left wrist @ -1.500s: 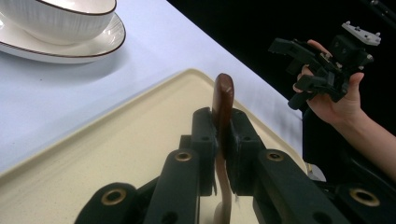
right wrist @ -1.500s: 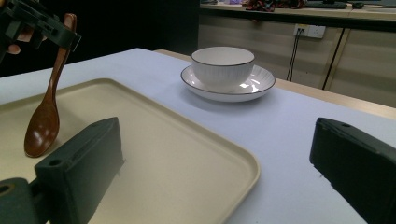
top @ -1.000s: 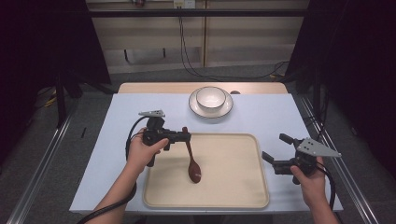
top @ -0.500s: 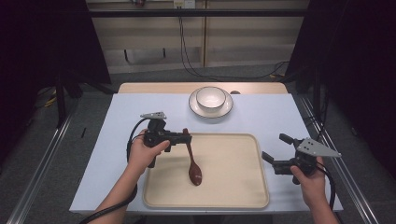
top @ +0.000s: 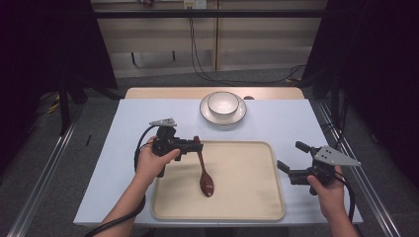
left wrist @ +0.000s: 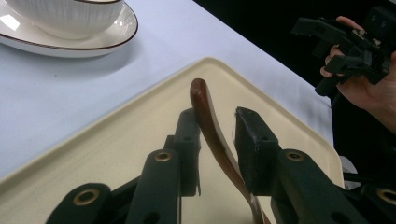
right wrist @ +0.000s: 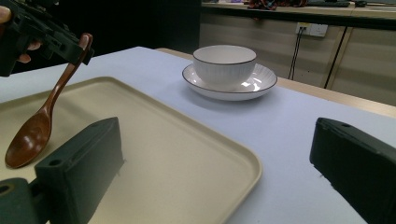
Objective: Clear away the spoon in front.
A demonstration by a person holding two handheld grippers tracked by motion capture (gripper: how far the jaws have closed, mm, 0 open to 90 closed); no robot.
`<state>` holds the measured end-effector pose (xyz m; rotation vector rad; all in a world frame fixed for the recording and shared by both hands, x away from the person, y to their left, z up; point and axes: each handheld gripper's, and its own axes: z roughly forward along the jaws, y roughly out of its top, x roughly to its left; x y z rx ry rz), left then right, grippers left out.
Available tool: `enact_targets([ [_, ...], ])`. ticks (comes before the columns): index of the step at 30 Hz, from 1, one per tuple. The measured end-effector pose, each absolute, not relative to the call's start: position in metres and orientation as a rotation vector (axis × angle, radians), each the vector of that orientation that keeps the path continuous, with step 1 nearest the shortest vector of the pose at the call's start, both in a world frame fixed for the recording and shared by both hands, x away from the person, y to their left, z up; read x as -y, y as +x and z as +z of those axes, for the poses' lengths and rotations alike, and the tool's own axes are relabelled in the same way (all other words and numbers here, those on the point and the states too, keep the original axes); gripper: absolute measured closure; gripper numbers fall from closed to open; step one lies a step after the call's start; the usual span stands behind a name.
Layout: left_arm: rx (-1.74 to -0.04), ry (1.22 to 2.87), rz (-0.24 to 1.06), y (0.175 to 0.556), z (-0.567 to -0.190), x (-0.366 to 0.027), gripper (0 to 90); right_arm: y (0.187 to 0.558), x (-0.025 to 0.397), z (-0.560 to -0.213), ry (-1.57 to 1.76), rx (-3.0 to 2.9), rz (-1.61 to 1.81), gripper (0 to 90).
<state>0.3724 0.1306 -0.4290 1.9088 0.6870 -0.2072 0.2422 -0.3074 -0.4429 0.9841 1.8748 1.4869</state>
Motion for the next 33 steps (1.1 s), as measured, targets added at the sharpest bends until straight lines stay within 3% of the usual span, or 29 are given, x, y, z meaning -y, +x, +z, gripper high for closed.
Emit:
enact_targets([
  [33, -0.669, 1.938, -0.108, 0.3719, -0.4353, -0.1255, 57.1, 0.2423, 0.3073, -0.4428, 0.985, -1.872, 1.489, 2.2],
])
